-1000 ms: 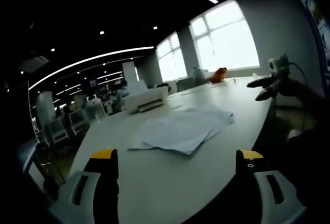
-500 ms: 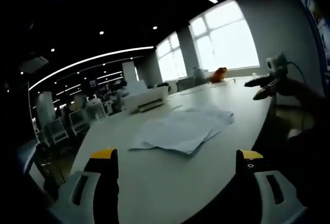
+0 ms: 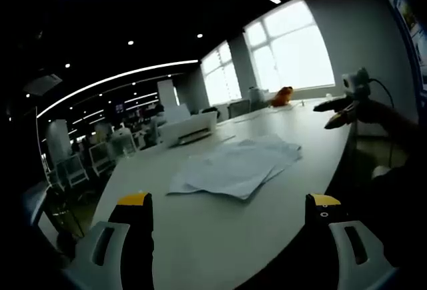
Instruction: Organize the stack of printing papers by aligning and flattening the scattered papers on the table
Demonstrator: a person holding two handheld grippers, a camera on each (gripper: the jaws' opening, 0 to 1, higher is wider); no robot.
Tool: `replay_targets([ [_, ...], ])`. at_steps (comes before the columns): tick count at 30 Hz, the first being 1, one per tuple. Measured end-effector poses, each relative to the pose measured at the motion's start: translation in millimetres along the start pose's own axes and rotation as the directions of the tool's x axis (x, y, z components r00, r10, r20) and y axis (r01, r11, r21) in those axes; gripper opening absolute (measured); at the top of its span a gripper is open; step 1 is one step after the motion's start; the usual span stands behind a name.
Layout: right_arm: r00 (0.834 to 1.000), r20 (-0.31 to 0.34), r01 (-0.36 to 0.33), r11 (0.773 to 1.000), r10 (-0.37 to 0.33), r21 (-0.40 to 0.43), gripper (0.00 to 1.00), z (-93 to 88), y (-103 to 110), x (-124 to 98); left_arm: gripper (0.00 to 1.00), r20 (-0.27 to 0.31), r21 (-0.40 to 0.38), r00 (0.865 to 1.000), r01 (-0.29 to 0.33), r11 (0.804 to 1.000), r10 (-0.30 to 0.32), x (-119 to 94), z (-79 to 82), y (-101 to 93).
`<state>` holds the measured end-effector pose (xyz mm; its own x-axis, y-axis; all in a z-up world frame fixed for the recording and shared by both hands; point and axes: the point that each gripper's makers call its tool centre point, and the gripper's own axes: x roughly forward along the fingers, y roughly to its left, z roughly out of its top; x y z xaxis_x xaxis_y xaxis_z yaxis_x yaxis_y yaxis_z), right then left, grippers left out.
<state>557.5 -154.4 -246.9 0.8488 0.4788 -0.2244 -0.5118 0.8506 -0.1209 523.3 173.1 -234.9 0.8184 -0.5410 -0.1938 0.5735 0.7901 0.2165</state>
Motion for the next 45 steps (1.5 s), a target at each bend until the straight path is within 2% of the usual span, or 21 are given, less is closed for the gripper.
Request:
replay_targets([
  [29, 1.000, 0.022, -0.020, 0.999, 0.020, -0.025, 0.85, 17.0, 5.9, 11.3, 0.97, 0.005, 0.008, 1.000, 0.008, 1.000, -0.008, 0.1, 2.9, -3.3],
  [45, 0.998, 0.024, -0.056, 0.997, 0.057, -0.046, 0.85, 26.3, 19.0, 22.5, 0.97, 0.007, 0.014, 1.000, 0.011, 1.000, -0.011, -1.0, 4.0, -4.1],
])
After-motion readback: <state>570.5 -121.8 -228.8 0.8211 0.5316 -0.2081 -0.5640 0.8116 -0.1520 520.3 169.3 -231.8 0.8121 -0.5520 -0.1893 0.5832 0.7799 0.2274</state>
